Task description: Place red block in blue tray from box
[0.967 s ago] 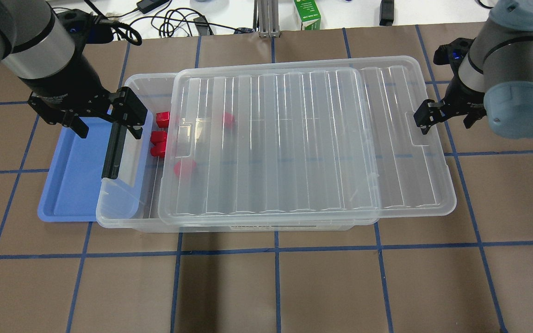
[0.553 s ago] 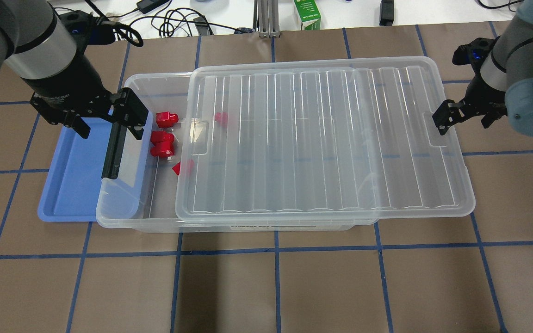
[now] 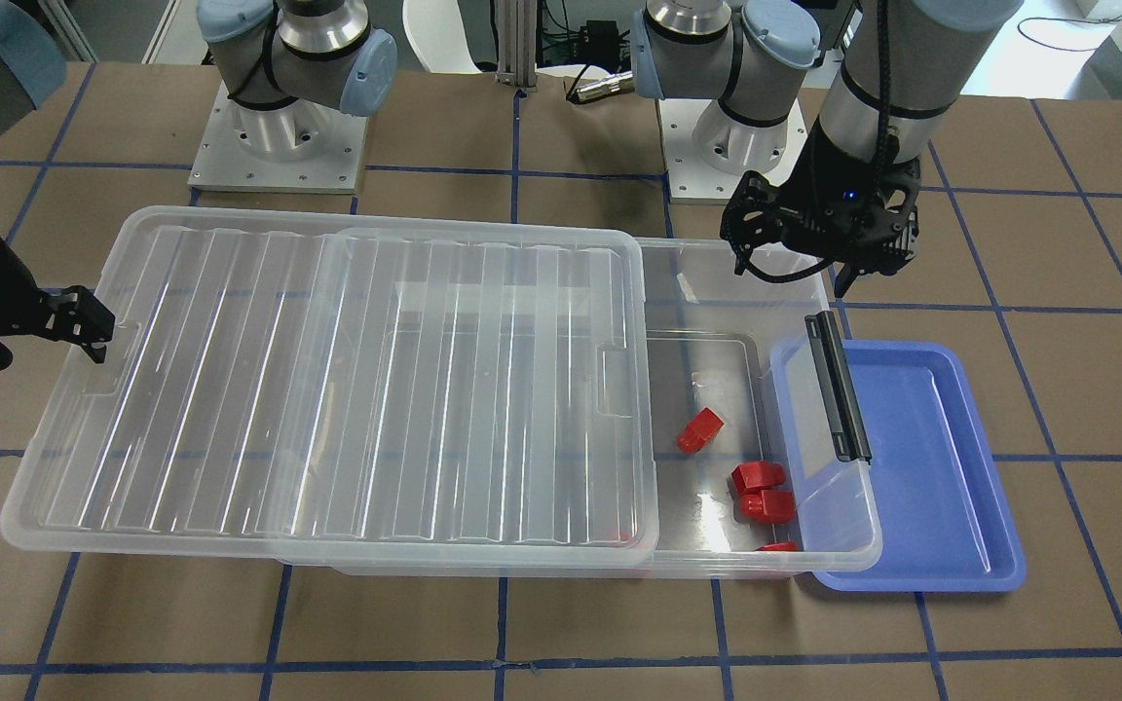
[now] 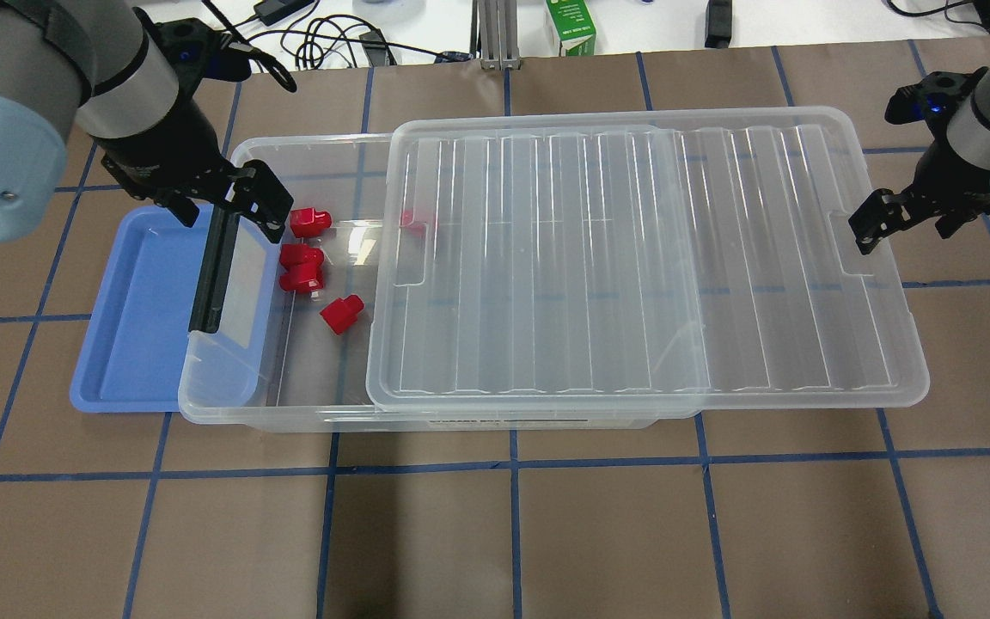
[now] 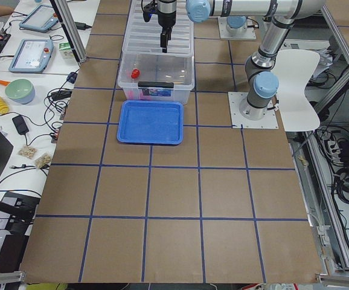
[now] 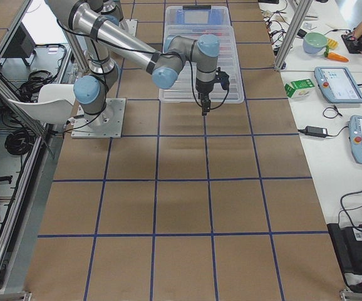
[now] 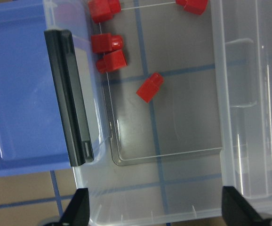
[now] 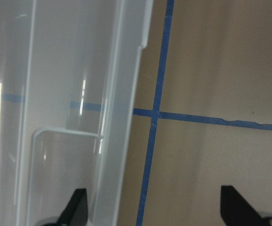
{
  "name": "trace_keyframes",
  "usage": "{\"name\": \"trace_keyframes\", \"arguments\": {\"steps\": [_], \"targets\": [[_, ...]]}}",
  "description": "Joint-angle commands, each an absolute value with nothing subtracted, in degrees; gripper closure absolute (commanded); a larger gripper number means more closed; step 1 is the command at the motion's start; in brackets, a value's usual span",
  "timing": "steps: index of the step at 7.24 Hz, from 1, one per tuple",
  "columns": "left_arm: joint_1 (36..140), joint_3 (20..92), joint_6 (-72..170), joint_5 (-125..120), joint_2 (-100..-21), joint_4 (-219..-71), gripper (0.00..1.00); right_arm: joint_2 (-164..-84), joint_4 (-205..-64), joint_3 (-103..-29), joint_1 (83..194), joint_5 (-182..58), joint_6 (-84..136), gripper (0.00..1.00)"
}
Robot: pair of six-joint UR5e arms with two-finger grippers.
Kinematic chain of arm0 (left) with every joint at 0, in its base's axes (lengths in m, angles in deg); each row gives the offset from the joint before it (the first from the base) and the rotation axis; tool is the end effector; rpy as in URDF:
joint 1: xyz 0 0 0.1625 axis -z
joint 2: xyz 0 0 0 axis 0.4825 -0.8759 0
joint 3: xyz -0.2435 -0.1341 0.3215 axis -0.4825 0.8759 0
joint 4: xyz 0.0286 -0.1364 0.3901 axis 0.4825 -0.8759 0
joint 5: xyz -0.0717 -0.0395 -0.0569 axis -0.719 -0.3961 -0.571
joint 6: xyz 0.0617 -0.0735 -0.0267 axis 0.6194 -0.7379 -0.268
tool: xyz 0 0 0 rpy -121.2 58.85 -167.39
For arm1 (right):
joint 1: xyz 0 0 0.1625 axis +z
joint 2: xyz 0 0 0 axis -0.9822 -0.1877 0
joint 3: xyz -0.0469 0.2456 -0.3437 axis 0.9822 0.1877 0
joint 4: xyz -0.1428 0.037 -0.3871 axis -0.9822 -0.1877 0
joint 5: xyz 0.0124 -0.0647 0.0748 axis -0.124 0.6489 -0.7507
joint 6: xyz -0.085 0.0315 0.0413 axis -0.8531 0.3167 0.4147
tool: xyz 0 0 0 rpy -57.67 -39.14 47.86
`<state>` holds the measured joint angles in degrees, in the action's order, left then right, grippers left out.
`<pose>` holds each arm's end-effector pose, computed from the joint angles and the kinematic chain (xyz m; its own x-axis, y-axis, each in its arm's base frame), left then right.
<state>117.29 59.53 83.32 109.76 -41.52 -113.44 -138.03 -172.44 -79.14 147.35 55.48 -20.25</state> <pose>-0.1185 -0.4993 0.4537 -0.9506 0.3102 -0.0135 0.3102 0.9507 -0.0014 -0.0738 -0.5222 0.3448 -0.9868 -0.1355 0.0892 -0.1363 0.9907 -0.0030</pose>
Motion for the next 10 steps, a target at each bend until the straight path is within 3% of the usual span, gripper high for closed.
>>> {"name": "trace_keyframes", "arguments": {"steps": [1,10], "targets": [[117.36,60.65,91.36,109.85,-44.35,-112.27,0.00,-138.07,-172.44,-79.14,145.20,55.43,-23.26,0.03],[117.45,67.68,109.82,109.76,-54.29,-98.57,0.00,-138.85,-172.01,-78.35,143.87,55.34,-23.81,0.02]]}}
